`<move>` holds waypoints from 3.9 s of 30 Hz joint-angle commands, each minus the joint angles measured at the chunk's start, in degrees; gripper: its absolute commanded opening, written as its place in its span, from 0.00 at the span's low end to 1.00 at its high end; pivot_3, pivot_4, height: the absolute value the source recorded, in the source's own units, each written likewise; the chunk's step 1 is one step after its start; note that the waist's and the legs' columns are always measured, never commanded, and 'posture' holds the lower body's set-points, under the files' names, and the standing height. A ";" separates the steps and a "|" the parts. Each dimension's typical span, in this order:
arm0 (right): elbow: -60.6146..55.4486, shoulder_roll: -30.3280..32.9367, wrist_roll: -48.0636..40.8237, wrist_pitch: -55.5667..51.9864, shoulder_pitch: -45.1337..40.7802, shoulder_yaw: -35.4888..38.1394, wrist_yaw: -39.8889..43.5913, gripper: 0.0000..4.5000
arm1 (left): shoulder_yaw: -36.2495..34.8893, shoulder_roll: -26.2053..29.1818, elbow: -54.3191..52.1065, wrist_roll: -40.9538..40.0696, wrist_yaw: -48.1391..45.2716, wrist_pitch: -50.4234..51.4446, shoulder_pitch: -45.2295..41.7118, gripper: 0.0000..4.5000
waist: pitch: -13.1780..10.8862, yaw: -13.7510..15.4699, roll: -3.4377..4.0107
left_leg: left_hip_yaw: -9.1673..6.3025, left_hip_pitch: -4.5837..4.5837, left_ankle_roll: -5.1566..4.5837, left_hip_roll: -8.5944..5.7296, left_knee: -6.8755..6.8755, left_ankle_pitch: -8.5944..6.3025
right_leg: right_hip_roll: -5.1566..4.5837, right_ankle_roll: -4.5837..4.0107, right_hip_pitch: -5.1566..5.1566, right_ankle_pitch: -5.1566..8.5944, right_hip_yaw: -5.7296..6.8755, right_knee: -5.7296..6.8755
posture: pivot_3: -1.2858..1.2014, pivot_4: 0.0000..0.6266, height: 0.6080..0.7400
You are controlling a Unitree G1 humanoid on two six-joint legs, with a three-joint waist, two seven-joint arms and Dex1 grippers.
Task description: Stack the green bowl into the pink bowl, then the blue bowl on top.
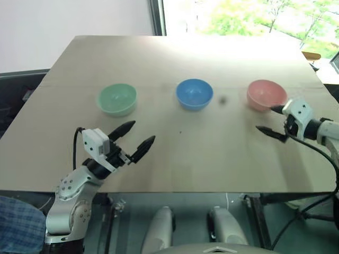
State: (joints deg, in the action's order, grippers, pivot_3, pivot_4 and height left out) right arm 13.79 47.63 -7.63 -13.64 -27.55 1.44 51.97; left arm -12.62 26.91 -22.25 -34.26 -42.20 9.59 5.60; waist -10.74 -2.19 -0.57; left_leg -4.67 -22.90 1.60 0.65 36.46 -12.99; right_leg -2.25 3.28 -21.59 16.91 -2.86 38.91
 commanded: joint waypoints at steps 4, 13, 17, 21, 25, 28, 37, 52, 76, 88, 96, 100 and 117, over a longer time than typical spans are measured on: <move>5.03 0.53 6.14 -0.15 -9.76 -4.85 0.64 0.99 | 2.19 0.67 -6.13 -2.48 -1.49 1.20 -0.66 1.00 | -0.01 -0.05 0.02 | 0.01 0.01 0.00 0.01 -0.05 0.00 | 0.00 0.00 -0.02 0.00 0.00 0.00 | 0.52 0.24 1.00; 20.59 -5.64 15.00 0.95 -22.60 -14.76 1.78 0.99 | 4.17 0.76 -6.01 -1.21 -2.48 0.91 -2.31 1.00 | -0.01 -0.19 0.02 | 0.02 0.03 0.00 0.00 -0.04 0.00 | 0.00 -0.01 -0.02 -0.01 -0.02 0.03 | 0.52 0.24 1.00; 31.58 -7.85 17.94 3.59 -28.93 -16.23 0.36 0.94 | 5.16 0.48 -6.63 -0.60 -2.23 0.87 -2.72 1.00 | -0.02 -0.09 0.03 | 0.03 0.02 0.00 0.00 -0.04 0.00 | 0.00 -0.02 -0.03 -0.01 -0.02 0.03 | 0.52 0.24 1.00; 38.18 -8.89 19.61 7.53 -32.99 -16.65 0.01 0.68 | 4.89 0.50 -7.66 -0.61 -1.79 0.73 -1.71 1.00 | -0.02 -0.05 0.03 | 0.02 -0.07 0.00 -0.04 -0.06 0.00 | -0.05 -0.02 -0.08 -0.01 0.00 -0.04 | 0.52 0.24 1.00; 40.97 -9.37 20.40 9.60 -34.18 -16.60 0.66 0.34 | 5.04 0.22 -8.40 -0.05 -1.11 0.25 -0.04 1.00 | -0.02 -0.22 0.03 | 0.03 -0.05 0.00 -0.03 -0.09 0.00 | -0.04 -0.02 -0.10 -0.01 -0.01 -0.02 | 0.52 0.24 1.00; 41.58 -9.51 20.72 10.25 -34.26 -16.38 1.11 0.10 | 5.43 -0.11 -9.06 0.13 -0.76 0.14 0.98 1.00 | -0.04 -0.20 0.07 | 0.03 -0.04 0.00 -0.03 -0.09 0.00 | -0.04 -0.02 -0.10 -0.01 -0.01 0.01 | 0.52 0.24 1.00; 37.30 -9.37 19.25 10.16 -32.24 -15.33 3.88 0.02 | 5.48 0.38 -7.91 0.96 -1.59 -0.37 0.32 1.00 | -0.05 -0.24 0.09 | 0.03 -0.02 0.00 -0.03 -0.09 0.00 | -0.04 -0.02 -0.10 -0.01 -0.02 0.03 | 0.52 0.24 1.00; -34.15 -6.04 8.41 -18.68 -13.42 -22.52 21.17 0.02 | -1.55 3.93 2.41 1.57 -5.24 -2.73 0.96 1.00 | -0.16 0.22 0.28 | -0.22 -0.09 -0.01 0.00 -0.11 -0.01 | -0.03 -0.02 -0.09 0.00 0.24 0.02 | 0.52 0.24 1.00; -40.57 -13.09 6.95 -26.43 -14.26 -27.54 15.51 0.99 | -1.32 4.05 4.11 1.90 -6.69 -3.66 -0.26 1.00 | -0.12 0.02 0.20 | -0.32 -0.09 0.01 -0.03 -0.07 0.01 | -0.06 -0.02 -0.07 -0.01 0.34 0.04 | 0.52 0.24 1.00; -39.55 -13.85 -16.09 -35.59 -7.03 0.38 11.97 0.99 | 0.78 7.20 9.34 9.34 -2.75 0.53 -5.96 1.00 | -0.10 0.35 0.15 | -0.37 -0.10 0.00 -0.06 -0.06 0.00 | -0.07 -0.02 -0.01 -0.01 0.40 0.03 | 0.52 0.24 1.00; -35.50 -10.03 -25.65 -27.64 -0.07 15.72 12.89 0.99 | 2.27 13.72 20.42 19.16 2.63 5.57 -16.03 1.00 | -0.15 0.18 0.13 | -0.35 -0.13 0.00 -0.05 -0.08 0.00 | -0.03 -0.01 -0.06 -0.01 0.40 0.03 | 0.52 0.24 1.00; -36.12 -8.76 -28.96 -26.75 1.20 16.35 12.61 0.99 | 4.31 16.73 27.13 23.99 3.51 6.16 -23.18 1.00 | -0.15 -0.24 0.13 | -0.32 -0.11 0.00 -0.03 -0.10 0.00 | -0.02 -0.01 -0.05 -0.01 0.37 0.05 | 0.52 0.24 1.00; -37.48 -6.51 -33.63 -23.89 5.29 14.54 9.39 0.99 | 11.56 20.25 33.29 29.70 -7.11 0.44 -35.45 1.00 | -0.15 -0.01 0.13 | -0.31 -0.23 0.00 -0.04 -0.10 0.00 | -0.02 -0.01 -0.12 -0.01 0.36 0.01 | 0.52 0.24 1.00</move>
State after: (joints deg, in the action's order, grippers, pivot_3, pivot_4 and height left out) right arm -22.08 40.39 -40.51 -39.22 -22.32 15.62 61.70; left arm -0.43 45.96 14.36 -3.68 -48.08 10.08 -28.41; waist -10.89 -2.20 -0.45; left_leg -4.98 -23.14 1.60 0.61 36.36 -12.99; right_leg -2.27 3.28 -21.71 16.90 -2.50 38.92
